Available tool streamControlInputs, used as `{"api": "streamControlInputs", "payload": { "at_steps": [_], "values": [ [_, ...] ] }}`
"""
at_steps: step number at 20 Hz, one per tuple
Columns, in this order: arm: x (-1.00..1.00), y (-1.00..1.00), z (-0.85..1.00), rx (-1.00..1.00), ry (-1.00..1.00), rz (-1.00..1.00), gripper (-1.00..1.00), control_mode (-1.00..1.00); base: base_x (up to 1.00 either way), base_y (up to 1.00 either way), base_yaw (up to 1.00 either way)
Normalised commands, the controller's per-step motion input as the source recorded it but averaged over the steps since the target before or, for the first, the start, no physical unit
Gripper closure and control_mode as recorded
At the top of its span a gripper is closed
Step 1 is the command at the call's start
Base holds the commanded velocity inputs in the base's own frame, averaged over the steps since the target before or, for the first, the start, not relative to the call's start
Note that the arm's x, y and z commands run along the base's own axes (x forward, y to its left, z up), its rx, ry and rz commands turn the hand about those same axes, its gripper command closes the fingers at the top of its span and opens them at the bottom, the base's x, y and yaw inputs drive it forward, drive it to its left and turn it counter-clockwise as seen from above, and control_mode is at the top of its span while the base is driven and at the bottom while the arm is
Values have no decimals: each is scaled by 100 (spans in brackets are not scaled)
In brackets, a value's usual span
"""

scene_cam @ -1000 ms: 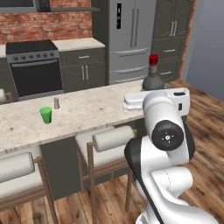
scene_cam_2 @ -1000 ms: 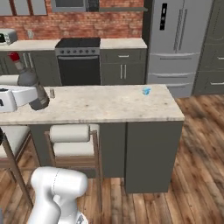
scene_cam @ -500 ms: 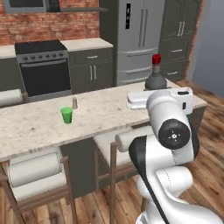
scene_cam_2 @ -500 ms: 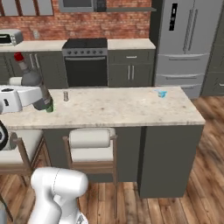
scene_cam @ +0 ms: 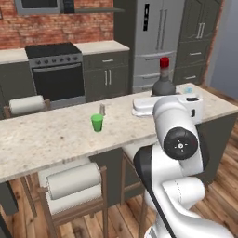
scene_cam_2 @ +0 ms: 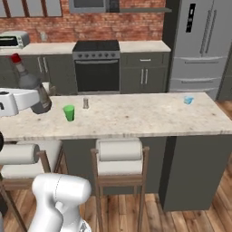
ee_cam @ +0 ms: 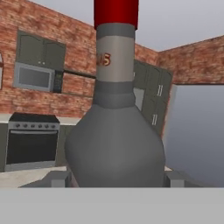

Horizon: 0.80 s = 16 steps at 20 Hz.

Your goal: Open the cabinet directly in front. Then move the liquor and the cup to the dining counter with the candle on it.

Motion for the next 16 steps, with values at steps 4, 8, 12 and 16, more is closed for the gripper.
{"api": "streamControlInputs", "payload": {
  "at_steps": [4,8,12,16],
  "values": [
    [0,0,0,0,0,0,100,100,58,11,-1],
    [13,0,0,0,4,0,100,-100,36,0,0],
    [70,-16,0,0,16,3,100,-100,0,0,0],
    [82,-22,-1,1,18,13,100,-100,0,0,0]
  ]
}}
